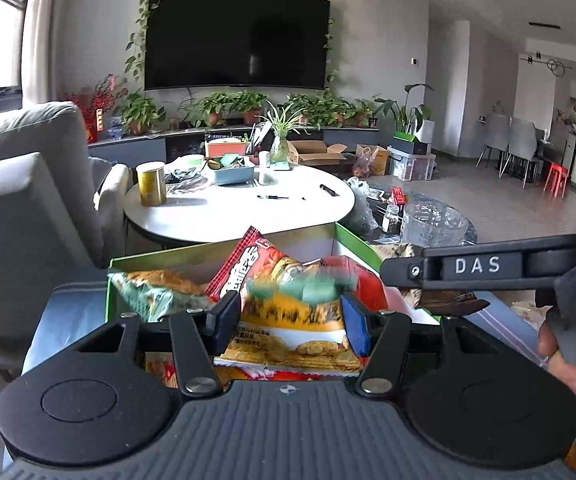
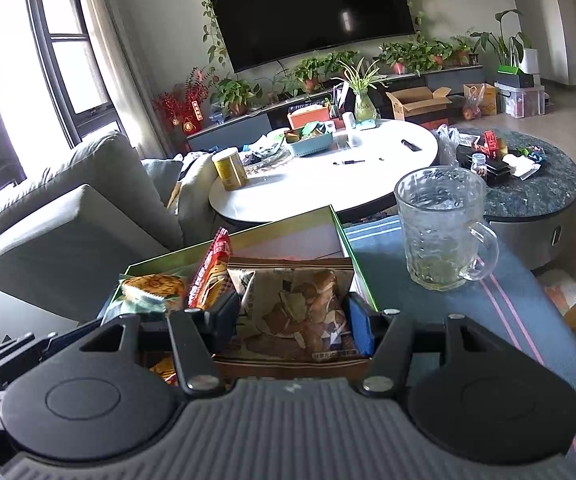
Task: Organize snacks
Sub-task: 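Carry both held bags into the green box and open both grippers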
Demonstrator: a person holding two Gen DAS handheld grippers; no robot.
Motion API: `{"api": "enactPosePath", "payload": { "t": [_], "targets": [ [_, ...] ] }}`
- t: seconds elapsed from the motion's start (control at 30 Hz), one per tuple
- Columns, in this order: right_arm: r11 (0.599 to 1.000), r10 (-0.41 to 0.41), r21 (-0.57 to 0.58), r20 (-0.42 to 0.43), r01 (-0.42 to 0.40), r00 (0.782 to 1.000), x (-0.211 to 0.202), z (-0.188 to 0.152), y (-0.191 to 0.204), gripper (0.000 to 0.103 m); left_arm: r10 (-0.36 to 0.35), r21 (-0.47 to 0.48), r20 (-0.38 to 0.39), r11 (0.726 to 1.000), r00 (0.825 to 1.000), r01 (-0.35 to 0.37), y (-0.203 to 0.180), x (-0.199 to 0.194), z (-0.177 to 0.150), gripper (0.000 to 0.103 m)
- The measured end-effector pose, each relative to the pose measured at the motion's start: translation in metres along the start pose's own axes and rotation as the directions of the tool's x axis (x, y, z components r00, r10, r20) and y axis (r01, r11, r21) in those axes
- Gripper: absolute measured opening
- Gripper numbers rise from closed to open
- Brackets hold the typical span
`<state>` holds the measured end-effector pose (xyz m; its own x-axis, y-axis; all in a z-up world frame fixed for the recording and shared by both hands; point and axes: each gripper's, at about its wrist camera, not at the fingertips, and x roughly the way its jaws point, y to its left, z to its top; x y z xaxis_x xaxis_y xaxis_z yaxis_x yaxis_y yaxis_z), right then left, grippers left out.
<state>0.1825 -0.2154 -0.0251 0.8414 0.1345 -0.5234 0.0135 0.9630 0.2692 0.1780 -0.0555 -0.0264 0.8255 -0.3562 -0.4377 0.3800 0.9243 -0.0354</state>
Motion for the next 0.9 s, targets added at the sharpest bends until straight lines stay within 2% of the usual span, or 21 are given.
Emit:
{"api": "enactPosePath", "payload": {
  "t": [0.37,0.7,0.77,0.9],
  "targets": [
    [1.000,-0.013,0.012,-0.039,0.013,0.999,0.025,-0.004,-0.002,0.058,0.007,-0.008,-0.018,1.000,1.000,-0.007,0.008,0.021,-0.003,0.050],
    [0.999,0.001,0.037,-0.042,0.001,0.999,0.023,-0.003,-0.005,0.059,0.065,-0.024,-0.024,0.998,0.998,-0.066,0.020,0.011,-0.006,0.050],
    [0.999,0.009,0.054,-0.034,-0.008,0.999,0.020,-0.003,-0.006,0.065,0.075,-0.037,-0.028,0.996,0.997,-0.076,0.023,0.008,-0.007,0.051],
    [0.998,0.008,0.060,-0.017,-0.007,1.000,0.010,-0.002,-0.009,0.066,0.089,-0.045,-0.025,0.995,0.996,-0.090,0.024,-0.003,-0.009,0.051]
  ]
}}
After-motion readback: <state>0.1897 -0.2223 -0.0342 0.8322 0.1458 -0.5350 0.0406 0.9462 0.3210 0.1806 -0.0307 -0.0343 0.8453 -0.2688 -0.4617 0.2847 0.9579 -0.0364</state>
